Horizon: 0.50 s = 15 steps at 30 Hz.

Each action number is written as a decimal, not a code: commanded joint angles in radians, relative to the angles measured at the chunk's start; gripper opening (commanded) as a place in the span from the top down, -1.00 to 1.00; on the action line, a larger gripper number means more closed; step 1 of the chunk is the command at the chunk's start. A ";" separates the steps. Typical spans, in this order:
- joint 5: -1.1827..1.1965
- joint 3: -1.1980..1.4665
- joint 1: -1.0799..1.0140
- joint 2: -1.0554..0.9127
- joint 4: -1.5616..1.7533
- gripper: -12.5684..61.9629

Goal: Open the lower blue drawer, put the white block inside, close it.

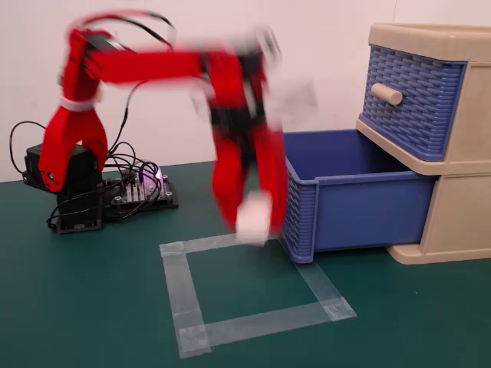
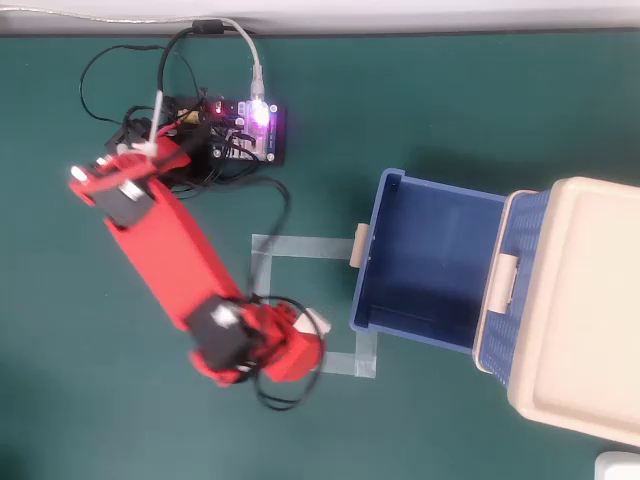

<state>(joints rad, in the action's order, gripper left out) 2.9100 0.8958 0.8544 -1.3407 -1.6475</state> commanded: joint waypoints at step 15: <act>0.259 -0.262 0.457 0.179 0.241 0.88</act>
<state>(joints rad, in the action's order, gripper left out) 3.1186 0.6719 1.2747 -1.1750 -1.4450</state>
